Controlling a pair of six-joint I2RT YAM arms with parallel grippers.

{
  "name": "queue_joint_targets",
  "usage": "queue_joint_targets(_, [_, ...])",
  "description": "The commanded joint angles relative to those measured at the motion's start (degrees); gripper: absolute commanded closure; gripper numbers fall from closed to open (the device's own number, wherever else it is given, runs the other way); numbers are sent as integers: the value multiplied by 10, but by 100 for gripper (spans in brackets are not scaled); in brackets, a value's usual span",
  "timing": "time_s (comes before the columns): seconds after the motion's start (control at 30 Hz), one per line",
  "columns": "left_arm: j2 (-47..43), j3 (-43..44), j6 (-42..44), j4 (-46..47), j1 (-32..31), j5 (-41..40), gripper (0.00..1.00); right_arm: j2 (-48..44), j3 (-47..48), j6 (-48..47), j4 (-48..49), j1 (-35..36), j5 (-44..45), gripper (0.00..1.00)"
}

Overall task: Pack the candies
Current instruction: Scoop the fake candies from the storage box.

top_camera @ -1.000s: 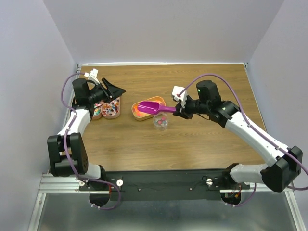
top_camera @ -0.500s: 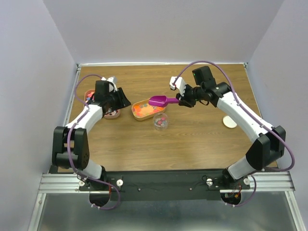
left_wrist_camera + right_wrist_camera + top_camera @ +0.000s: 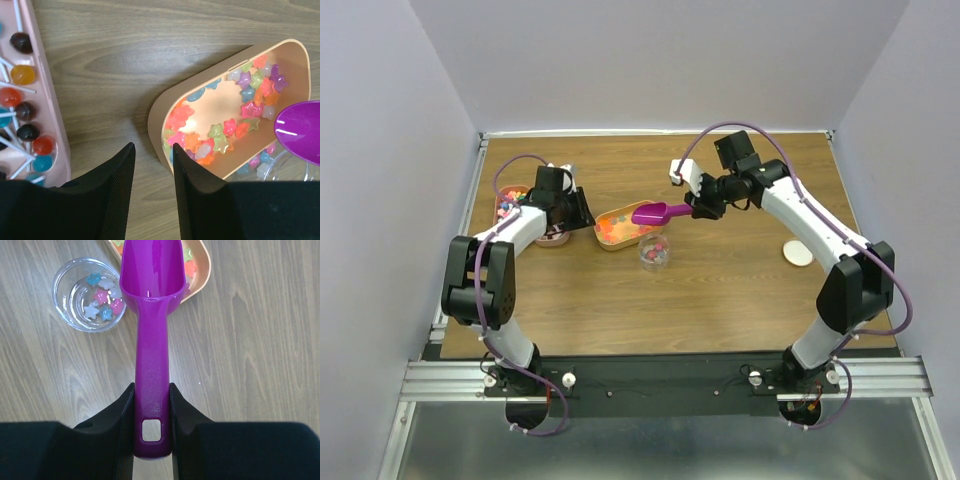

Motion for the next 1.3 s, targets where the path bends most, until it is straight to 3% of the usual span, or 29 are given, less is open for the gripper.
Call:
queue_joint_targets(0.0, [29, 36, 21, -14, -12, -14, 60, 23, 19, -15, -16, -2, -27, 99])
queue_joint_targets(0.6, [146, 181, 134, -71, -41, -4, 69, 43, 26, -16, -16, -7, -20, 99])
queue_joint_targets(0.87, [26, 117, 12, -57, -43, -131, 52, 40, 23, -16, -15, -8, -37, 99])
queue_joint_targets(1.03, [-9, 67, -25, -63, -59, -167, 51, 47, 25, -15, -16, -8, -35, 99])
queue_joint_targets(1.27, [23, 53, -29, -56, -86, -162, 57, 57, 30, -18, -16, -9, -34, 99])
